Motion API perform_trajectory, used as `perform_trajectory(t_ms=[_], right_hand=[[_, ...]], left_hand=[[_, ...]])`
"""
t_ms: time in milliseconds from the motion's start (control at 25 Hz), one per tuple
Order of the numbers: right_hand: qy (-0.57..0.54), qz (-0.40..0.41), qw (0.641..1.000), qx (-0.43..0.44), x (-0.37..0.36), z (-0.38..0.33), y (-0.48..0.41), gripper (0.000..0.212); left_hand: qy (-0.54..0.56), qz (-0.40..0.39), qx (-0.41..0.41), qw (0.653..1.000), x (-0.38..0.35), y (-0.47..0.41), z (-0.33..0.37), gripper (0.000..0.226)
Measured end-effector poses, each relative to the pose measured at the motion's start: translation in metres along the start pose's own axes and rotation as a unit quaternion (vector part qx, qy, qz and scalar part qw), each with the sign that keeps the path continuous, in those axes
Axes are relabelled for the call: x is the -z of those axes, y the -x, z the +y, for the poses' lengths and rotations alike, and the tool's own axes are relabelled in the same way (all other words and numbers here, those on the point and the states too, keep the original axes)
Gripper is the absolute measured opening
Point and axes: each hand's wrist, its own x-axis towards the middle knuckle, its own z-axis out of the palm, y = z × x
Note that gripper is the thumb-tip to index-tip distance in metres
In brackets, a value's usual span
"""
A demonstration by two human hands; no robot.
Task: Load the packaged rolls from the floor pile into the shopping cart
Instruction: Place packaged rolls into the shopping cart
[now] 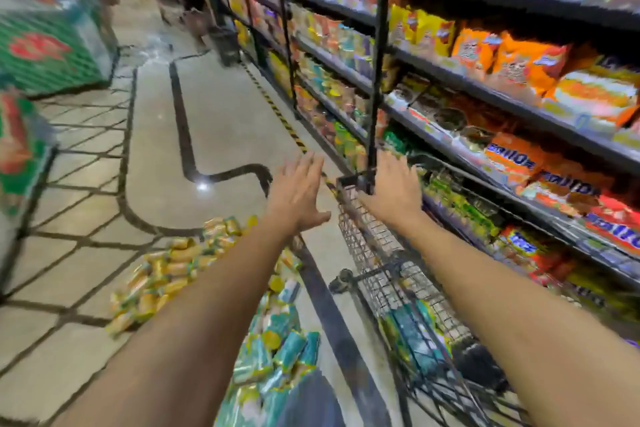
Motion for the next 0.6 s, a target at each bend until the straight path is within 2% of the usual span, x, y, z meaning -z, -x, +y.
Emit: perform_trajectory(t_ms=[80,200,320,520,600], right_hand=[[0.009,0.002,0.999,0.044,-0.003,-0.049,0.008,0.084],[-0.032,-0.003,0.993,0.114,-0.026,-0.123,0.046,0.081],[-0.047,-0.047,0.986,0.152,-0.068,-0.183,0.088,0.083],[-0.037,-0.124,0.98,0.154,-0.167,-0.254,0.163,0.084],[-0.035,-0.172,0.977,0.123,-0.217,-0.27,0.197,0.084]], left_hand=[[0.001,0.019,0.037,0.999,0.001,0.045,-0.035,0.11],[-0.006,-0.004,0.121,0.993,-0.011,0.128,-0.089,0.11],[0.006,-0.03,0.184,0.982,-0.039,0.2,-0.134,0.108],[0.041,-0.093,0.215,0.971,-0.107,0.304,-0.182,0.112],[0.049,-0.122,0.213,0.968,-0.149,0.339,-0.197,0.111]])
